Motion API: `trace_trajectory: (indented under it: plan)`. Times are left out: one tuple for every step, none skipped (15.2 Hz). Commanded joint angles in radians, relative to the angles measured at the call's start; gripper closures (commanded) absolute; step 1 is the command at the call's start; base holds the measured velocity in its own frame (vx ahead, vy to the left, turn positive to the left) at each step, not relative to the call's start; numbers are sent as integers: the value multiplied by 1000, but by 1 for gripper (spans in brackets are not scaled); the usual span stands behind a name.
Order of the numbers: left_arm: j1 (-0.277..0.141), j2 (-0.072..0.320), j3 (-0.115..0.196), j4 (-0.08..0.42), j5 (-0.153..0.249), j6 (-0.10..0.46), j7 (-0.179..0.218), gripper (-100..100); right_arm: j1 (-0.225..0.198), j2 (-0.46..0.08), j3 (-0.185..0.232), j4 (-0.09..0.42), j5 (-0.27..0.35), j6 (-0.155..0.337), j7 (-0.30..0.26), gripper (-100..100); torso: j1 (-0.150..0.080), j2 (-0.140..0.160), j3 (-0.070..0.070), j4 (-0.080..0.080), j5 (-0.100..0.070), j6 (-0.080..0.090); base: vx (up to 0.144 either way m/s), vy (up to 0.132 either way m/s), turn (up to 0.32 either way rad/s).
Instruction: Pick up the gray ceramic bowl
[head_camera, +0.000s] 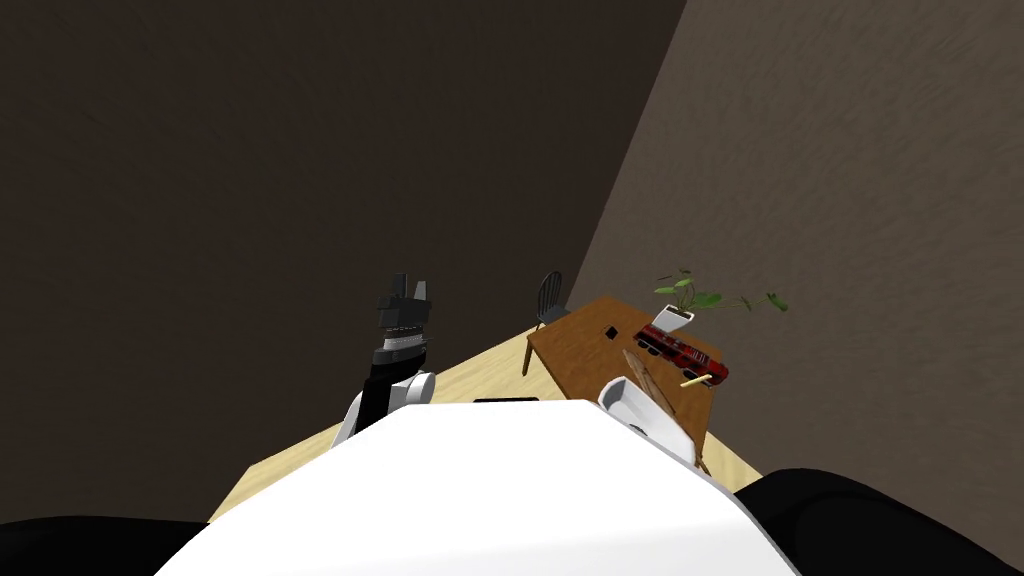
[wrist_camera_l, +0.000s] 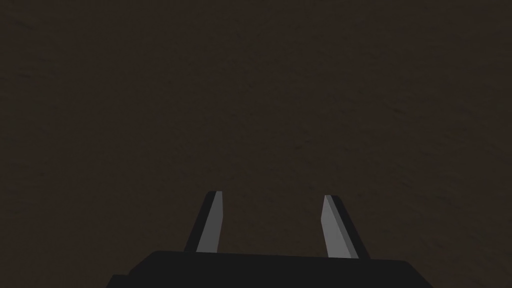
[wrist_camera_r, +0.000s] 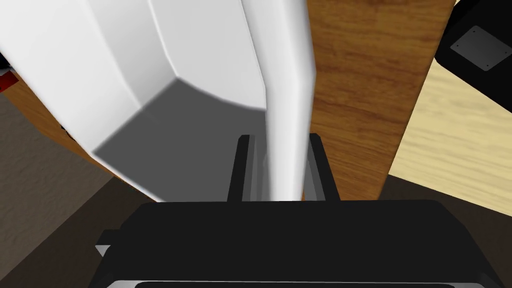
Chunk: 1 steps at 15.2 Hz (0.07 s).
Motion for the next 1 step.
trace_trajectory:
  plan:
    - [0,0,0,0,0,0,0,0,0,0,0,0,0,0,0,100,0,0,0,0,0,0,1,8,-17]
